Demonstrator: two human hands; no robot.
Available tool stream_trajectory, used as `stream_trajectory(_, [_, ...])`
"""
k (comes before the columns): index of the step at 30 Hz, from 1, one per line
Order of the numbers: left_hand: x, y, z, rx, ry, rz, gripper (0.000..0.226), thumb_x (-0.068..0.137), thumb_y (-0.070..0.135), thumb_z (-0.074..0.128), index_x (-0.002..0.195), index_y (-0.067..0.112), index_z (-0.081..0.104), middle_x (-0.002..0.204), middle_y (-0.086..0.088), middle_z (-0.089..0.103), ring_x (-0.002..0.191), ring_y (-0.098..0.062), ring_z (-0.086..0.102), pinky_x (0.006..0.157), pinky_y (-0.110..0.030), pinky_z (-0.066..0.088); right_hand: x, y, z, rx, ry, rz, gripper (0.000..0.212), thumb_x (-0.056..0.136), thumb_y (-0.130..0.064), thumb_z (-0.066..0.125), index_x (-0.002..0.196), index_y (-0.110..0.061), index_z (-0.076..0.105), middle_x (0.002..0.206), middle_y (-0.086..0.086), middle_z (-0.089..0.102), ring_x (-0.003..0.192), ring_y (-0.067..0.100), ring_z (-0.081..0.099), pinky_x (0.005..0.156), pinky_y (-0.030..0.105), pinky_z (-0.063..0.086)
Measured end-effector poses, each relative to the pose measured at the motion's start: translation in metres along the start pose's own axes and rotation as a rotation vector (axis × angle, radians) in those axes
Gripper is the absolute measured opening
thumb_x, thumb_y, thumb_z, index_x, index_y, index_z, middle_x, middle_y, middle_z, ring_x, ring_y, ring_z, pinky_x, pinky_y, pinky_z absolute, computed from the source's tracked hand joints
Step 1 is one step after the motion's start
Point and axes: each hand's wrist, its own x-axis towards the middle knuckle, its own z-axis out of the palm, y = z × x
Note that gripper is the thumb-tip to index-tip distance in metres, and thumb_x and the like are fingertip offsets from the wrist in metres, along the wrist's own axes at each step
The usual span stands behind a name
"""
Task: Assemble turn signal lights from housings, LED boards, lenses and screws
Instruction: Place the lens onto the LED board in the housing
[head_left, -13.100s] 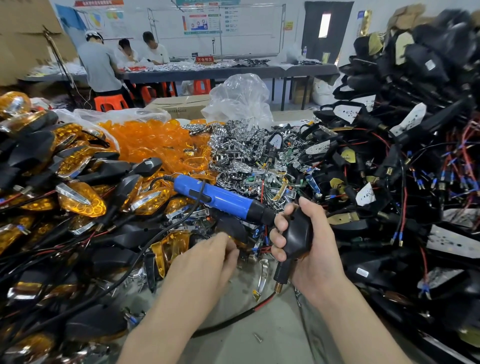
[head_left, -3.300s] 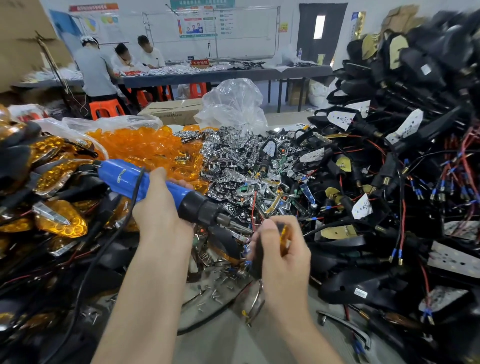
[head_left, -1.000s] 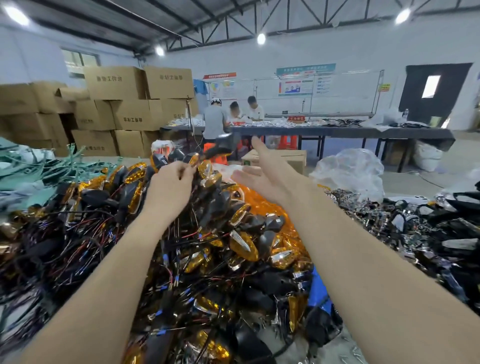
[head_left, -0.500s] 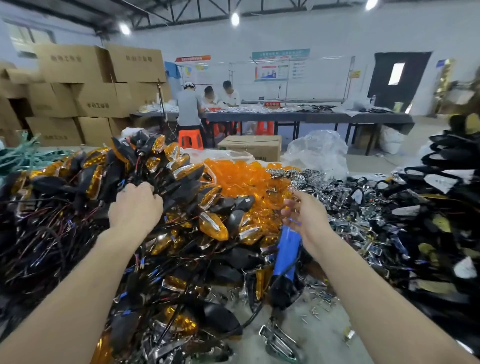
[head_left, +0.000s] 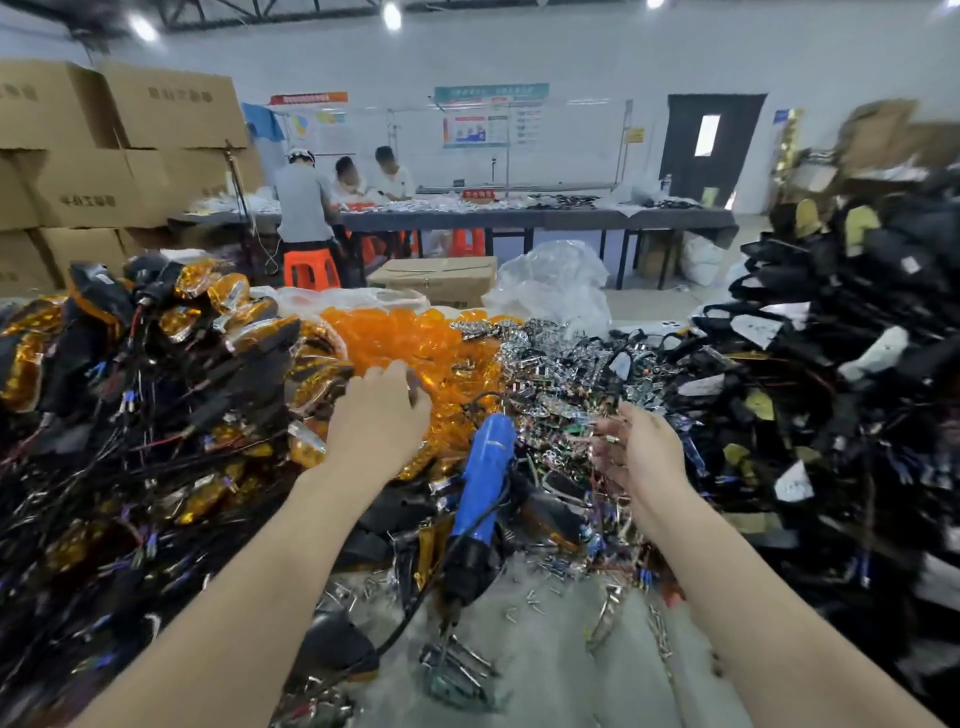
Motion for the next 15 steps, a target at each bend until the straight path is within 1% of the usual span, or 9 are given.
stream_trajectory(4, [0.015,0.004,0.029,0.024,-0.087,0.011,0.032,0.100,0.030,0.047,0.126,0.015,0.057,0.116,-0.008,0.062,0.109,-0.029,0.056,0.091,-0.048,0.051,0.009,0.004,-0.003,0.010,0.000,0.007,0.011,0.109,-0.022,0.048,0.102,-0.018,0.057,0.082,0.003,0.066,0.058,0.015,0.057,0.053,0.028,0.050])
stream_trajectory(7, [0.033,0.005,0.048,0.130,-0.113,0.021,0.031,0.100,0.027,0.045,0.126,0.015,0.057,0.120,-0.010,0.061,0.114,-0.031,0.054,0.094,-0.047,0.050,0.016,0.007,-0.002,0.029,-0.015,0.004,0.012,0.109,-0.022,0.046,0.104,-0.019,0.057,0.080,0.001,0.064,0.057,0.013,0.057,0.054,0.028,0.049])
stream_trajectory(11, [0.064,0.001,0.070,0.371,-0.116,0.077,0.037,0.101,0.022,0.044,0.136,0.017,0.050,0.137,-0.013,0.051,0.128,-0.035,0.044,0.104,-0.048,0.040,0.026,0.006,0.001,0.056,-0.040,0.002,0.012,0.110,-0.020,0.045,0.109,-0.020,0.058,0.078,0.001,0.065,0.054,0.010,0.057,0.049,0.024,0.048])
stream_trajectory(15, [0.098,-0.002,0.087,0.559,-0.228,0.097,0.055,0.098,0.015,0.047,0.150,0.024,0.035,0.158,-0.013,0.030,0.143,-0.037,0.030,0.113,-0.052,0.029,0.037,0.002,0.000,0.112,-0.054,-0.007,0.012,0.109,-0.019,0.046,0.111,-0.019,0.058,0.078,0.001,0.065,0.055,0.010,0.058,0.049,0.023,0.050])
